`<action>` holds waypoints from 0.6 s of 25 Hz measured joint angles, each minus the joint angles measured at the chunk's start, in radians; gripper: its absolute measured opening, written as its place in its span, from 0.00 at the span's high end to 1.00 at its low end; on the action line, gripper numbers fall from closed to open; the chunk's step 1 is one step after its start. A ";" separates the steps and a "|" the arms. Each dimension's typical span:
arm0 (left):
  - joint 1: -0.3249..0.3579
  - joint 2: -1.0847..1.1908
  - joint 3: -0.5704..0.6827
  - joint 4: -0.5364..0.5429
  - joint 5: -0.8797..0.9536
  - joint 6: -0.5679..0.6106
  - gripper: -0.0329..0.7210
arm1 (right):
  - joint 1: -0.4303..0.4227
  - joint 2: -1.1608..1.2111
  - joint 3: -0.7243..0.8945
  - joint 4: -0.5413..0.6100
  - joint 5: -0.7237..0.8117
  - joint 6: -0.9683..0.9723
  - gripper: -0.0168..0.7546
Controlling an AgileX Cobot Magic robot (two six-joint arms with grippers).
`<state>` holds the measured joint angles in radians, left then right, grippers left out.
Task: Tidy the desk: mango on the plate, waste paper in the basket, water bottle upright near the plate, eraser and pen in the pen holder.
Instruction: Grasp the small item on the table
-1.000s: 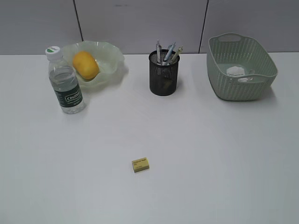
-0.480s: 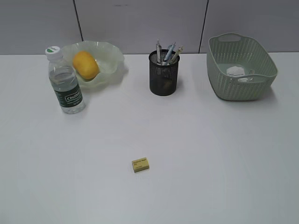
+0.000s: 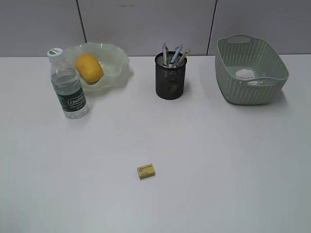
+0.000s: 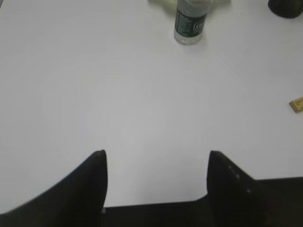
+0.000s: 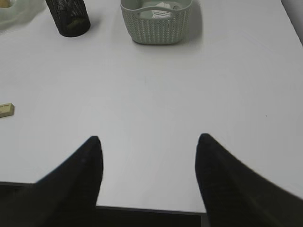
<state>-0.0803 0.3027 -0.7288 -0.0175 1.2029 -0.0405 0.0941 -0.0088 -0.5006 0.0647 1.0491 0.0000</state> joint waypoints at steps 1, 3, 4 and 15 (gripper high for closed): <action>0.000 0.061 -0.028 -0.004 0.008 0.000 0.29 | 0.000 0.000 0.000 0.000 0.000 0.000 0.36; 0.000 0.168 -0.081 -0.022 0.012 0.000 0.28 | 0.000 0.000 0.000 0.000 0.000 0.000 0.36; 0.000 0.224 -0.103 -0.044 0.013 0.000 0.28 | 0.000 0.000 0.000 0.000 0.000 0.000 0.37; -0.013 0.772 -0.313 -0.214 0.013 0.138 0.30 | 0.000 0.000 0.000 0.000 0.000 0.000 0.40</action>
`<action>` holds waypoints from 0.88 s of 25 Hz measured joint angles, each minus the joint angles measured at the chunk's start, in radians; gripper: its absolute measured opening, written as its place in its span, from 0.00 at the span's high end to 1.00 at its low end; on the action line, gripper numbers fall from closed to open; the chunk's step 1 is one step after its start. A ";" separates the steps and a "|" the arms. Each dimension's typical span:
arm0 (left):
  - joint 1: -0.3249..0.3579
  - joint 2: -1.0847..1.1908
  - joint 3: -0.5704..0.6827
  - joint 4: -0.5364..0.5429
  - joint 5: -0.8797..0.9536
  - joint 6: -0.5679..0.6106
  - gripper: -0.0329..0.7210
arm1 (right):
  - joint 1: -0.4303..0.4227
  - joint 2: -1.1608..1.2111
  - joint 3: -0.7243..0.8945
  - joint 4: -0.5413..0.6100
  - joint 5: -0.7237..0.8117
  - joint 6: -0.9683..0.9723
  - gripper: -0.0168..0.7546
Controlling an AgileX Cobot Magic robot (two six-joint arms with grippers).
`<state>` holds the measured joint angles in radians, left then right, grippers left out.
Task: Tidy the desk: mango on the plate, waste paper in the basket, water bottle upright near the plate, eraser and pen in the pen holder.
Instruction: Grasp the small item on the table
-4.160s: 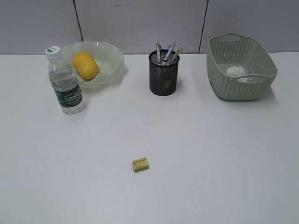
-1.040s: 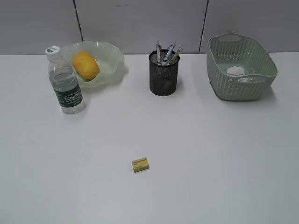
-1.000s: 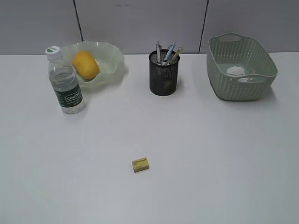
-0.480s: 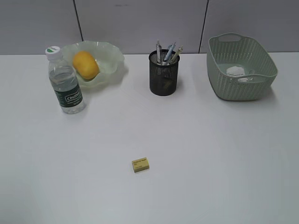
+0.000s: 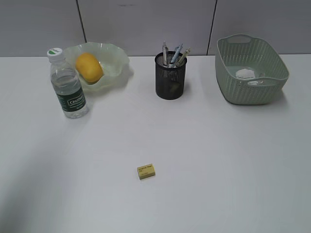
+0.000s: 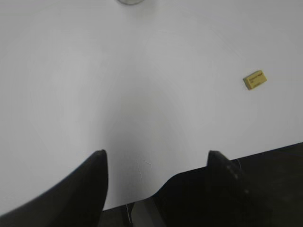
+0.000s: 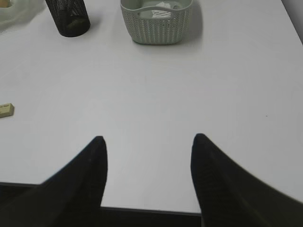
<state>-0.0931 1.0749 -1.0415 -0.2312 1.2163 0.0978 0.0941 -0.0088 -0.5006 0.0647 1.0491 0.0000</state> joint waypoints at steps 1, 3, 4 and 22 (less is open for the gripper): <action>-0.014 0.039 -0.015 0.001 -0.001 0.017 0.30 | 0.000 0.000 0.000 0.000 0.000 0.000 0.40; -0.059 0.110 -0.040 0.008 -0.001 0.049 0.30 | 0.000 0.000 0.000 0.000 0.000 0.000 0.40; -0.094 0.147 -0.052 0.017 -0.001 0.064 0.30 | 0.000 0.000 0.000 0.000 0.000 0.000 0.40; -0.639 0.677 -0.125 0.184 -0.349 0.280 0.36 | 0.000 0.000 0.000 0.000 -0.002 0.000 0.41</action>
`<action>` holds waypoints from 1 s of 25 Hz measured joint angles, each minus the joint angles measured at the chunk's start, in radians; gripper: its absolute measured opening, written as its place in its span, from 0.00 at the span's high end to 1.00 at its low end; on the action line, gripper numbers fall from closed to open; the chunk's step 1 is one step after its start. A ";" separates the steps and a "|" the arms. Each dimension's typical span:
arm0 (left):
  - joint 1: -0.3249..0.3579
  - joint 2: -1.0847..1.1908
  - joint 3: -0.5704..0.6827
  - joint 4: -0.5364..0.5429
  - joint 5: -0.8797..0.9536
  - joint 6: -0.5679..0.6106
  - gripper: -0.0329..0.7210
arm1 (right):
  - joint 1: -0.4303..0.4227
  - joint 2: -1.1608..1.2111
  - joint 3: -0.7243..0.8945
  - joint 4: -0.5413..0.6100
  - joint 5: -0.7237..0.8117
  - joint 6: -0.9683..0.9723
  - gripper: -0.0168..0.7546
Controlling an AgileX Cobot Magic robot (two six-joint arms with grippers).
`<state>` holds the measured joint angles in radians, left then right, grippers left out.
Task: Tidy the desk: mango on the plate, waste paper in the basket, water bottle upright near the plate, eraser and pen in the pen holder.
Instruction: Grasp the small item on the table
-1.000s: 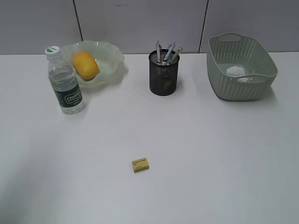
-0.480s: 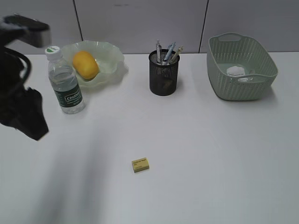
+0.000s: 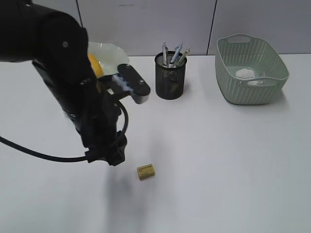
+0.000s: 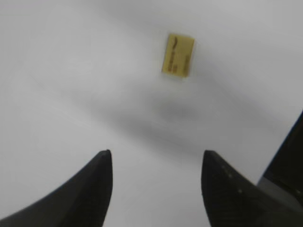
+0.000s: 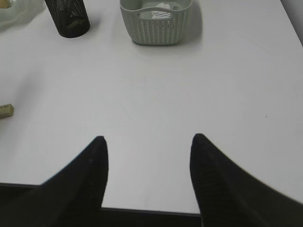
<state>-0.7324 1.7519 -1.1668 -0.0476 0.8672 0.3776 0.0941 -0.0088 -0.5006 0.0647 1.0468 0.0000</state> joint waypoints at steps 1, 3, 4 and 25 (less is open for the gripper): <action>-0.014 0.023 -0.013 0.011 -0.014 0.004 0.36 | 0.000 0.000 0.000 0.000 0.000 0.000 0.41; -0.038 0.067 -0.038 0.041 -0.036 0.022 0.36 | 0.000 0.000 0.000 0.000 0.000 0.000 0.41; -0.048 0.092 -0.052 0.048 -0.041 0.032 0.36 | 0.000 0.000 0.000 0.000 0.000 0.000 0.41; -0.092 0.332 -0.176 0.012 -0.095 0.163 0.37 | 0.000 0.000 0.000 0.000 0.000 0.000 0.41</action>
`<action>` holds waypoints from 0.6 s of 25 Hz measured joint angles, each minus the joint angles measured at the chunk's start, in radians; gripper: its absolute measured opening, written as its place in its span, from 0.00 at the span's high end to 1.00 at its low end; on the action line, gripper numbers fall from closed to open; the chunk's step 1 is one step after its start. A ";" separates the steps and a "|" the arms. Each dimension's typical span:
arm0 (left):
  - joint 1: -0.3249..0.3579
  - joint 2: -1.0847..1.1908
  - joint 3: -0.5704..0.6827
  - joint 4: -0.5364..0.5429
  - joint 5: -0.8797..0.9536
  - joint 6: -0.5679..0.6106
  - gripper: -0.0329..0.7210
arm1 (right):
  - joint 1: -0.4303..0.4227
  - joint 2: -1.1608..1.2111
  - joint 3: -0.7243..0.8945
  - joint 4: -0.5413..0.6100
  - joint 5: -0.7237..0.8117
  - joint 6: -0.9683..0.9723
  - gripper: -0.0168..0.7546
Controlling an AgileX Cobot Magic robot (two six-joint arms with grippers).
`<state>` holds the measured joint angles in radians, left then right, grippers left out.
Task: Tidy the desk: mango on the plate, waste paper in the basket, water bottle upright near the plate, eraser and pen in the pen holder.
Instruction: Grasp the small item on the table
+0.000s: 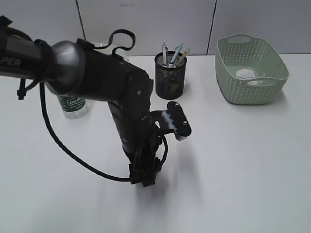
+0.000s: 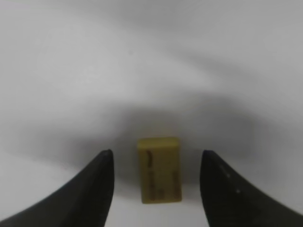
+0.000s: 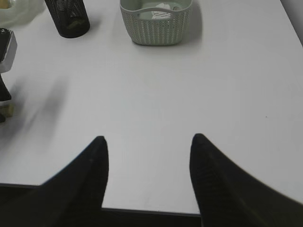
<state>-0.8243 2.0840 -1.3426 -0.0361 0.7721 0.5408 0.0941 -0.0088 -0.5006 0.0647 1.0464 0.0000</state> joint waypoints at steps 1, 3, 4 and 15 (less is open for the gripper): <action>0.000 0.005 -0.001 -0.005 -0.001 0.005 0.38 | 0.000 0.000 0.000 0.000 0.000 0.000 0.41; 0.000 0.017 -0.003 -0.017 -0.002 0.018 0.38 | 0.000 0.000 0.000 0.000 0.000 0.000 0.41; 0.000 0.024 -0.004 -0.020 -0.002 0.021 0.38 | 0.000 0.000 0.000 0.000 0.000 0.000 0.41; 0.000 0.030 -0.010 -0.005 -0.011 0.028 0.68 | 0.000 0.000 0.000 0.000 0.000 0.000 0.41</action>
<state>-0.8243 2.1136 -1.3522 -0.0406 0.7609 0.5684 0.0941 -0.0088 -0.5006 0.0647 1.0464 0.0000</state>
